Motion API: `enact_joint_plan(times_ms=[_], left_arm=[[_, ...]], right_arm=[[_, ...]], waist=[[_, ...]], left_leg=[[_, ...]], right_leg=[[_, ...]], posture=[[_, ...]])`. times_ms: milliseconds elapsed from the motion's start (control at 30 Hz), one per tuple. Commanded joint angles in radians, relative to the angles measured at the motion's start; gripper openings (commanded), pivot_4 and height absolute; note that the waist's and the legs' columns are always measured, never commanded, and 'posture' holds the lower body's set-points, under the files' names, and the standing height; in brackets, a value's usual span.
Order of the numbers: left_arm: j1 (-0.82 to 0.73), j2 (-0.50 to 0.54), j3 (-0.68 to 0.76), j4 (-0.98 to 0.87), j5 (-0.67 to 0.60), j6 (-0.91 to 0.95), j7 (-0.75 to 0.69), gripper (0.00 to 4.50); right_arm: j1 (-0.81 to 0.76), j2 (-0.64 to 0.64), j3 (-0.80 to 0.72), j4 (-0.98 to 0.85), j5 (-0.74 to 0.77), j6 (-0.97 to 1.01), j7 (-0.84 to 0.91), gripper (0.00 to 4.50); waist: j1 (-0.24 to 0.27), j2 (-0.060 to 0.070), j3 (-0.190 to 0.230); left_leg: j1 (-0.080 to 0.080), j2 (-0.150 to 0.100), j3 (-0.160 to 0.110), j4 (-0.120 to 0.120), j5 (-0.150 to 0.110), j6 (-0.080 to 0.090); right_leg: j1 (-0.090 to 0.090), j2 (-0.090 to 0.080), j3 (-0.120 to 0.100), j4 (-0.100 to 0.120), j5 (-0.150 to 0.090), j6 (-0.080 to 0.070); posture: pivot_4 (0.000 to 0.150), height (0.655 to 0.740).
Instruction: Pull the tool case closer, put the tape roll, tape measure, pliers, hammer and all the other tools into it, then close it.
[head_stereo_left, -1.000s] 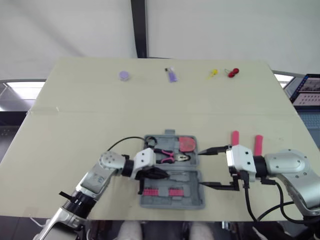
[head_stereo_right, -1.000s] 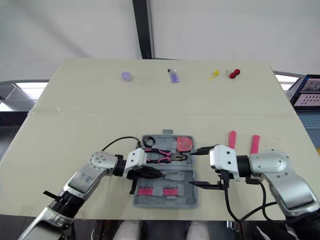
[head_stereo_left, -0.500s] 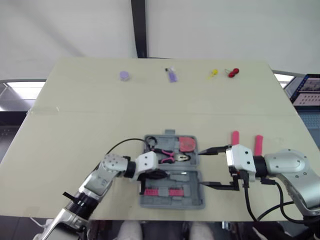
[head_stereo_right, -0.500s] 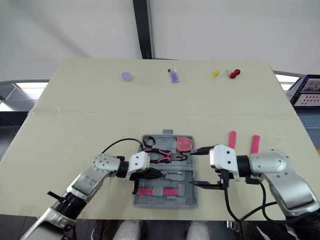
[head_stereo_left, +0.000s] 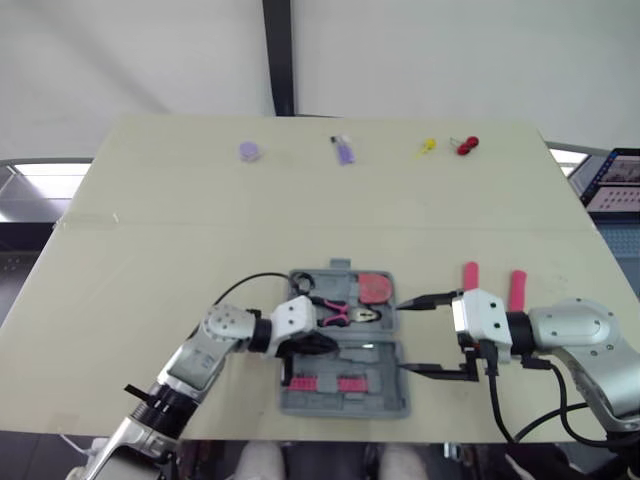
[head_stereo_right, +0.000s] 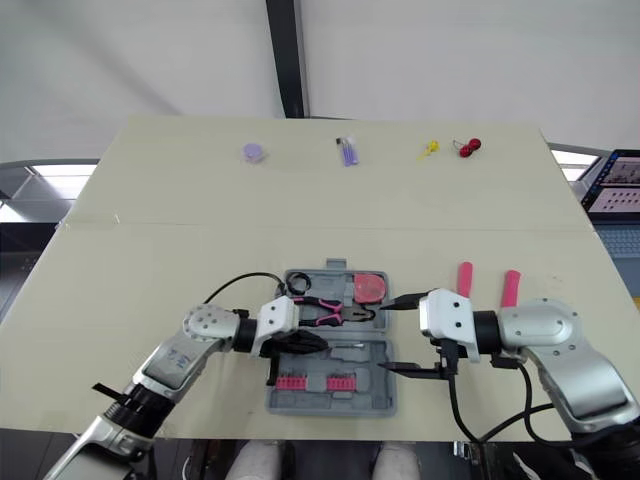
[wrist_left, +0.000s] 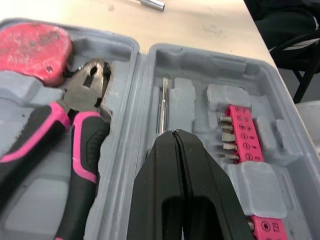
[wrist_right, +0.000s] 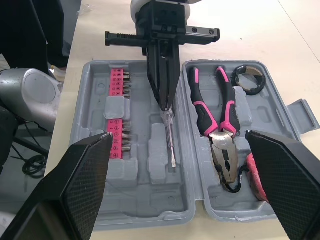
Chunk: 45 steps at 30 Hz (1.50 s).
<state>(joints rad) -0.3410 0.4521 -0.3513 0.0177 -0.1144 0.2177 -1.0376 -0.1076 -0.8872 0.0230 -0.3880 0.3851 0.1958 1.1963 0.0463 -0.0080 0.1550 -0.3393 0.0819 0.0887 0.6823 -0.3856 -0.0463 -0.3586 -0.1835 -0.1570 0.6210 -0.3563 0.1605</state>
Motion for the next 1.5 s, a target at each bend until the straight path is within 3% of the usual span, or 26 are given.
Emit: enact_joint_plan(times_ms=[33, 1100, 1300, 1500], left_arm=[[-0.005, 0.007, 0.012, -0.005, -0.006, -0.015, -0.007, 0.03], [-0.020, 0.044, -0.137, 0.179, 0.243, -0.156, 0.050, 0.03], [-0.020, 0.034, -0.144, 0.191, 0.228, -0.150, 0.049, 0.03], [0.009, 0.025, -0.065, 0.097, 0.105, -0.082, 0.013, 0.03]], right_arm=[[-0.003, 0.002, -0.022, -0.016, 0.022, -0.004, 0.001, 4.50], [-0.001, 0.000, -0.029, -0.029, 0.029, 0.022, -0.019, 4.50], [-0.003, 0.001, -0.034, -0.029, 0.036, 0.032, -0.025, 4.50], [-0.002, 0.012, -0.055, -0.029, 0.083, 0.069, -0.045, 4.50]], waist=[[0.000, 0.000, 0.000], [0.005, 0.000, -0.004], [0.004, 0.000, -0.006], [0.001, 0.001, -0.006]], left_leg=[[0.000, 0.000, 0.000, 0.000, 0.000, 0.000], [0.003, 0.000, 0.000, -0.001, 0.000, 0.000], [0.003, 0.000, 0.000, -0.001, 0.000, 0.000], [0.003, 0.000, 0.000, -0.001, 0.000, 0.000]], right_leg=[[0.000, 0.000, 0.000, 0.000, 0.000, 0.000], [0.003, 0.000, 0.000, 0.000, 0.000, 0.000], [0.004, 0.000, 0.000, 0.000, 0.000, 0.000], [0.004, 0.000, 0.000, 0.000, 0.000, 0.000]], posture=[[0.150, 0.7400], [0.150, 0.7400], [0.150, 0.7400], [0.150, 0.7400]])
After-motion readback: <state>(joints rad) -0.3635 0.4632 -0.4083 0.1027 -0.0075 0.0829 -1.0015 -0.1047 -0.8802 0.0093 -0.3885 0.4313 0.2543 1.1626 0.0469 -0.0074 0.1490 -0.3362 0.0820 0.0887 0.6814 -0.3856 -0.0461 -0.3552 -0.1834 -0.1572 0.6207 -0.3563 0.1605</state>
